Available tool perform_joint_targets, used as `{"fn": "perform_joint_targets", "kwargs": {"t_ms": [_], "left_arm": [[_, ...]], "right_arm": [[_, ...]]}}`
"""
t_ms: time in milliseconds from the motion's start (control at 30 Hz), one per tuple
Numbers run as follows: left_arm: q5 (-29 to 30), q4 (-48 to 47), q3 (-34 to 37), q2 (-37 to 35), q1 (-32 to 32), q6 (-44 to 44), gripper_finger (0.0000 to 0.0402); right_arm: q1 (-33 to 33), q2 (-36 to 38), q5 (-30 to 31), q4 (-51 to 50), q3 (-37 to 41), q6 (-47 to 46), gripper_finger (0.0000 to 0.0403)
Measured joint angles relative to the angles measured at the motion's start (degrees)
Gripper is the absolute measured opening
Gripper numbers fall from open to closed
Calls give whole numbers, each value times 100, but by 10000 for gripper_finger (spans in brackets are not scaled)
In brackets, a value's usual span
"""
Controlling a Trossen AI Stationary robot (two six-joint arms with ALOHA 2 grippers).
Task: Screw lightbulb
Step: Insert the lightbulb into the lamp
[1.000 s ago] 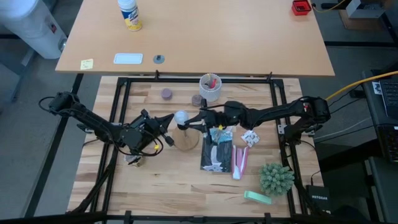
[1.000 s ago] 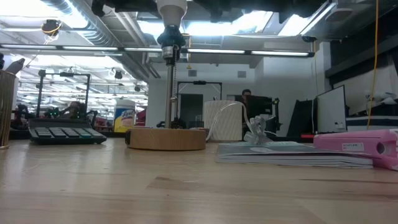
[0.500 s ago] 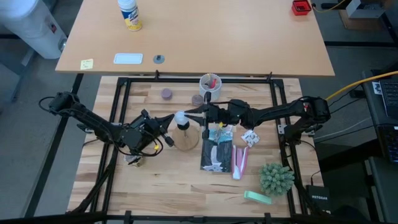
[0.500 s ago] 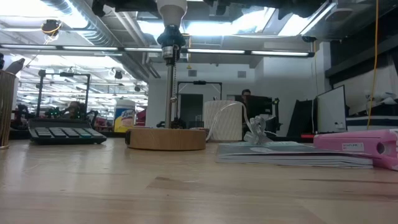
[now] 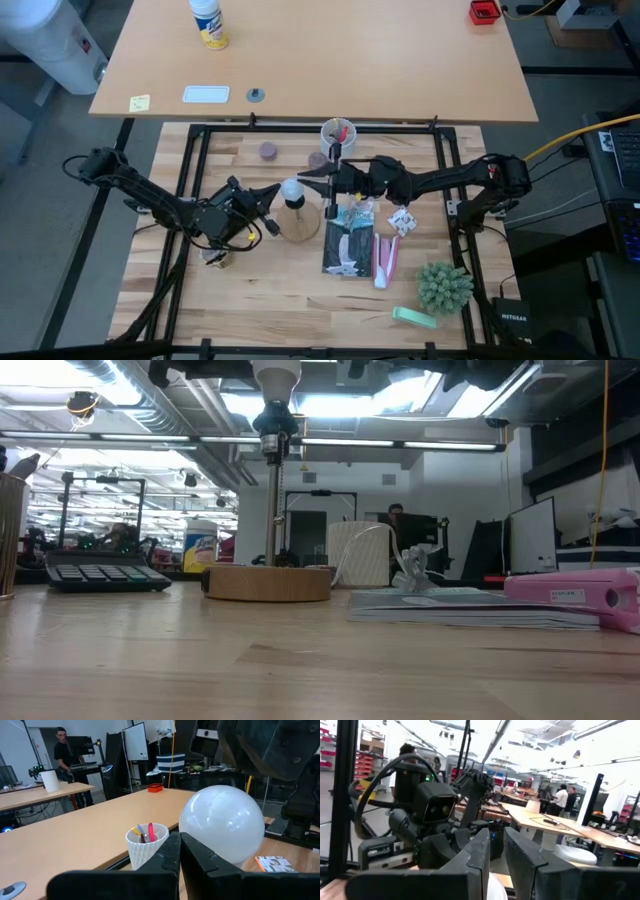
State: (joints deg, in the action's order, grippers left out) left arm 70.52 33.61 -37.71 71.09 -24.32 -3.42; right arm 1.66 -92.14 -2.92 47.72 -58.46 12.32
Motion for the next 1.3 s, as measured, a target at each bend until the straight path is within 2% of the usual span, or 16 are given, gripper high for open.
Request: {"fn": "perform_joint_targets", "kwargs": {"t_ms": [233, 967, 1300], "left_arm": [[0, 1, 0, 0, 0, 0, 1], [0, 8, 0, -2, 0, -28, 1], [-1, 867, 0, -24, -6, -984, 1]], "right_arm": [[-1, 0, -23, -515, 0, 0, 62], [-14, 15, -33, -1018, -13, -7, 62], [-14, 15, -33, -1077, -15, -7, 62]]}}
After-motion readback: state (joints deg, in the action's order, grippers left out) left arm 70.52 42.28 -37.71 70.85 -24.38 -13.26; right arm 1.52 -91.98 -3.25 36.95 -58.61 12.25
